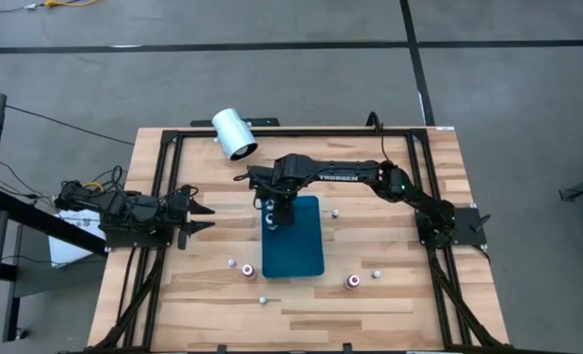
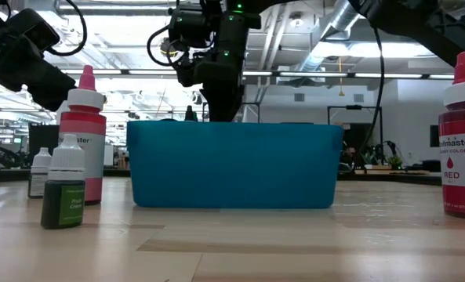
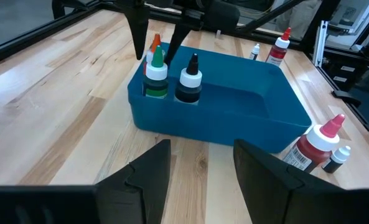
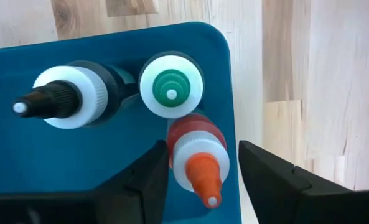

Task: Pick & Place food coloring
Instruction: Put the large orange food coloring bottle into the blue bin, then put the large red food coloring bottle into the blue bin

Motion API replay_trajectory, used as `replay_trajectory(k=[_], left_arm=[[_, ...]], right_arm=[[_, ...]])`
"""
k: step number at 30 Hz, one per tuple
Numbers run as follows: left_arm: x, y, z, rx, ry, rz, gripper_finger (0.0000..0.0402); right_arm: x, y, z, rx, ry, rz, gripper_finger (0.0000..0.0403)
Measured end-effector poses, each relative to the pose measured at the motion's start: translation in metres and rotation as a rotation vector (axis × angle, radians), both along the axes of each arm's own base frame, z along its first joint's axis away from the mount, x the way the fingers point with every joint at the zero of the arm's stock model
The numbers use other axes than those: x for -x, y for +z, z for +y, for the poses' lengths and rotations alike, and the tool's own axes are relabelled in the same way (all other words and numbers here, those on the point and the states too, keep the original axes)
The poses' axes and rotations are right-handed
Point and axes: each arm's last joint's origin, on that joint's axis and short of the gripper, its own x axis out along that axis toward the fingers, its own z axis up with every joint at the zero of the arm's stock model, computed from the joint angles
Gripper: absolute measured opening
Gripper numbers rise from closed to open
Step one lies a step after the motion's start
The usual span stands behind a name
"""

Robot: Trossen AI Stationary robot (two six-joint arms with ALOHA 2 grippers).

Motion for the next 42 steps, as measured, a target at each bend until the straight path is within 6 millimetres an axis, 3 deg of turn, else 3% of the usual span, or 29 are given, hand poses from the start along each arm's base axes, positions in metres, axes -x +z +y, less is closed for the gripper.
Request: replay_trajectory(k=[7, 14, 21, 34, 42], left_arm=[[0.000, 0.000, 0.000, 0.000, 0.000, 0.000, 0.0167], [0.000, 0.000, 0.000, 0.000, 0.000, 0.000, 0.0167], [0.000, 0.000, 0.000, 0.002, 0.000, -0.001, 0.0167], [0.000, 0.000, 0.000, 0.005, 0.001, -0.003, 0.0167], [0.000, 0.000, 0.000, 0.008, 0.000, -0.003, 0.0167]], right_arm=[[0.002, 0.000, 0.000, 0.001, 0.013, 0.016, 0.0227], [0.007, 0.018, 0.001, -0.001, 0.015, 0.035, 0.0234], [0.034, 0.038, 0.007, -0.018, 0.011, 0.181, 0.0235], [0.049, 0.080, 0.024, -0.036, 0.028, 0.063, 0.0234], [0.055, 0.093, 0.032, -0.037, 0.019, 0.032, 0.0234]])
